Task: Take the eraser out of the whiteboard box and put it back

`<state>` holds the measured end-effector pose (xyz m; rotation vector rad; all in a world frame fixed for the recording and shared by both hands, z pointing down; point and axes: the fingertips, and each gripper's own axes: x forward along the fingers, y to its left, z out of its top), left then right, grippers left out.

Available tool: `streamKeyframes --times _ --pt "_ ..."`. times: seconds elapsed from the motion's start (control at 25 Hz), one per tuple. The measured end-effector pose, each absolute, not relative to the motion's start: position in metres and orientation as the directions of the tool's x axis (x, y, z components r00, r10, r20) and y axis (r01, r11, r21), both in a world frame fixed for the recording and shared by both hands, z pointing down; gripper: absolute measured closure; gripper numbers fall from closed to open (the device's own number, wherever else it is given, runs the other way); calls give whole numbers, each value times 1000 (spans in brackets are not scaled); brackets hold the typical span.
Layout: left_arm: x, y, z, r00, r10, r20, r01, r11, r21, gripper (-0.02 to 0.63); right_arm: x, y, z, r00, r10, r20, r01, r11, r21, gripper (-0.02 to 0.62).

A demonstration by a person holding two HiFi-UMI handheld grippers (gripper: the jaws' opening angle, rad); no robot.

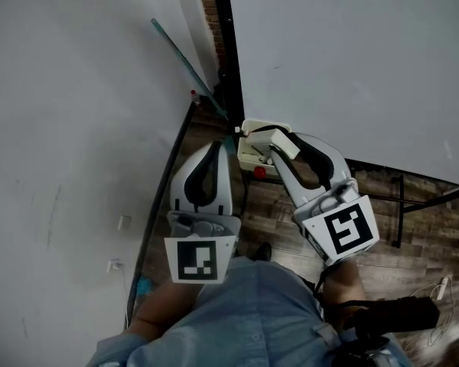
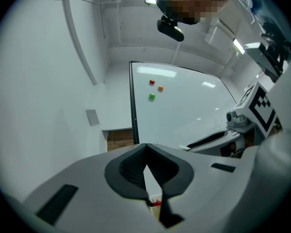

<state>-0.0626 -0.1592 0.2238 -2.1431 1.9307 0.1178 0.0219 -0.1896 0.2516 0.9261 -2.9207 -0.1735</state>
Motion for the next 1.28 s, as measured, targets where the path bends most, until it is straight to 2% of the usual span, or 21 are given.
streamKeyframes --times 1.28 --pt "-59 -155 221 122 -961 -250 -985 -87 -148 601 30 -189 244 -813 -583 -2 -577 804 141 466"
